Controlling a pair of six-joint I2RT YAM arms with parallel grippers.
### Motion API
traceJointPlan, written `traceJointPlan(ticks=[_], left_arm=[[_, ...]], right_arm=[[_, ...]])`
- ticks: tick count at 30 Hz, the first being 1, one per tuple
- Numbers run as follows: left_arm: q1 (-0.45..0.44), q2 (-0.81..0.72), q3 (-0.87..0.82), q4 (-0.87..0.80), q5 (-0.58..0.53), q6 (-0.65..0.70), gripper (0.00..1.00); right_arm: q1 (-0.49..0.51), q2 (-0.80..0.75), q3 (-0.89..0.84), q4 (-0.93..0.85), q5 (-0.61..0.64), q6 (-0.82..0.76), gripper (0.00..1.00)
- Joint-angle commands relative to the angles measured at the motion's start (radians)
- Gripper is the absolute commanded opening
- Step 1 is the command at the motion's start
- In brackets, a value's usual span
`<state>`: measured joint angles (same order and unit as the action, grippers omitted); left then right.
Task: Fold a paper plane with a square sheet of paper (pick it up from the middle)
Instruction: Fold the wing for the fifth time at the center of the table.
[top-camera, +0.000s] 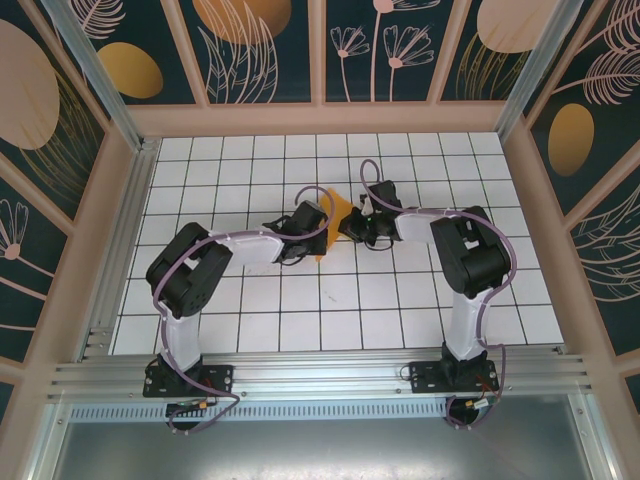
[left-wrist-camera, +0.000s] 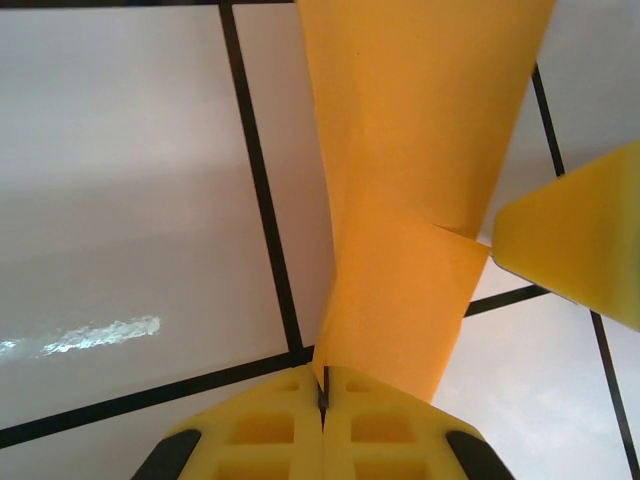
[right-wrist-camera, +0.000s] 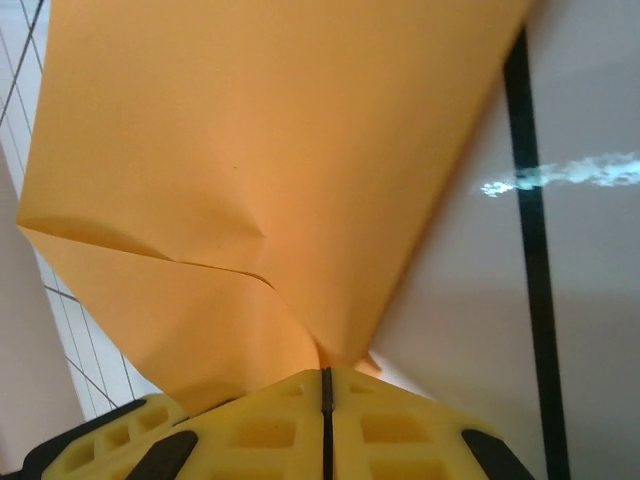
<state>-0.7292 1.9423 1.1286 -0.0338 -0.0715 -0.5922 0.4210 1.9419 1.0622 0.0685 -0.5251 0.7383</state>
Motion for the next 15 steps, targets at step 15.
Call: traceJointPlan(ticks=[15], left_arm=[[-0.077, 0.075, 0.134, -0.186, -0.199, 0.069, 0.04]], right_arm=[[-0.012, -0.011, -0.007, 0.029, -0.062, -0.026, 0.09]])
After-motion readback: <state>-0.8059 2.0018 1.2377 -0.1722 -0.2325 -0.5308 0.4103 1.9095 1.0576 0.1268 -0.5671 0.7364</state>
